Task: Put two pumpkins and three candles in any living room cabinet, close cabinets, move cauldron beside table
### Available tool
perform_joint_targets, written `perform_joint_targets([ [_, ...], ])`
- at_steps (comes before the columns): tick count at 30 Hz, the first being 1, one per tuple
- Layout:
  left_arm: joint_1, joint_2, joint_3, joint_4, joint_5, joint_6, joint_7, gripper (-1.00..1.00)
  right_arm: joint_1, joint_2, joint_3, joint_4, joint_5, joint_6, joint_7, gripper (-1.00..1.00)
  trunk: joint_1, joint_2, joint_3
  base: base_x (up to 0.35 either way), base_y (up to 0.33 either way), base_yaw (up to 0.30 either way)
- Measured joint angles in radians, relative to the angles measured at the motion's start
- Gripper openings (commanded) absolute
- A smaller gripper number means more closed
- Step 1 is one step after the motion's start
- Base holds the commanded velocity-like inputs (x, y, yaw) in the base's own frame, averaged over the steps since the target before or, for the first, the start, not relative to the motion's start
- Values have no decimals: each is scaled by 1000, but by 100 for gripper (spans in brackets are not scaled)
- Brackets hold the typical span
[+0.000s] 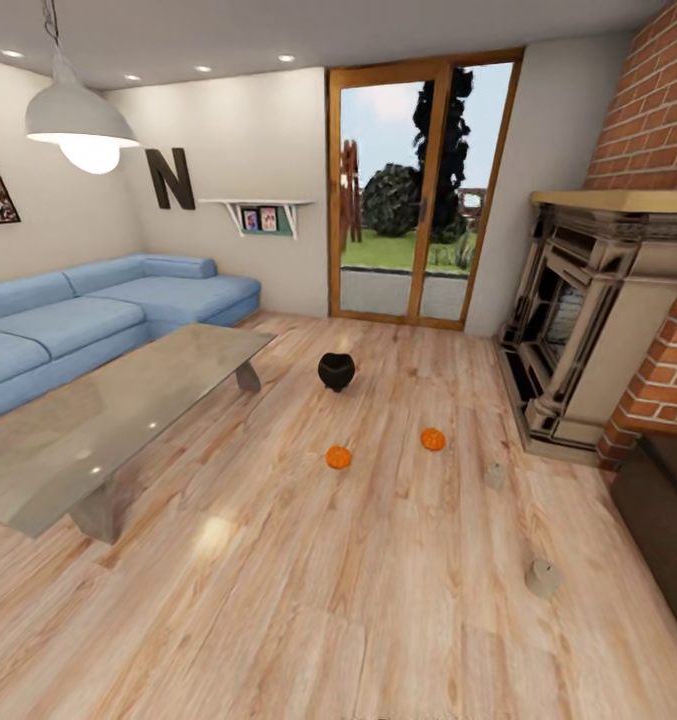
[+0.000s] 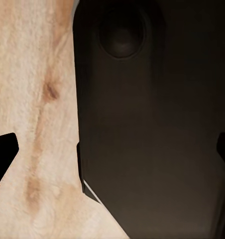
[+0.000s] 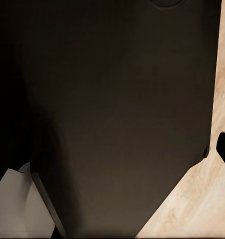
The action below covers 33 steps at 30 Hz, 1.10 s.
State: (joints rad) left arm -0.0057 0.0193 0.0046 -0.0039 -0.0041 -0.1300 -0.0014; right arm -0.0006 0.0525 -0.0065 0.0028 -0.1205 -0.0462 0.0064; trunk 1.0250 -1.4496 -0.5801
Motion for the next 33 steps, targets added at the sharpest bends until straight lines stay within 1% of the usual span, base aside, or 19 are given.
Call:
perform_joint_targets([
  [6,0,-1,0,0,0,0,0,100,0,4,1,-8,0,9,6,100,0,0,-6,0,0,-225],
  [9,0,-1,1,0,0,0,0,100,0,14,1,-15,-1,10,11,100,0,0,-9,0,0,-204],
  [14,0,0,0,0,0,0,0,100,-1,30,-6,-12,-8,12,43,100,0,0,-16,0,0,-198],
  [16,0,-1,0,0,0,0,0,100,-1,37,-20,-10,-14,11,49,100,0,0,-18,0,0,-197],
  [22,0,0,0,0,0,0,0,100,-1,42,-49,-6,-19,7,57,100,0,0,-26,0,0,-201],
  [26,0,0,0,0,0,0,0,100,-1,40,-91,-10,-20,6,59,100,0,0,-31,0,0,-203],
  [28,0,0,0,0,-1,1,2,100,-1,38,-104,-12,-20,7,59,100,0,0,-33,0,0,-202],
  [33,0,0,-1,-2,-2,1,6,100,-1,36,-115,-11,-19,4,59,100,0,0,-39,0,0,-201],
])
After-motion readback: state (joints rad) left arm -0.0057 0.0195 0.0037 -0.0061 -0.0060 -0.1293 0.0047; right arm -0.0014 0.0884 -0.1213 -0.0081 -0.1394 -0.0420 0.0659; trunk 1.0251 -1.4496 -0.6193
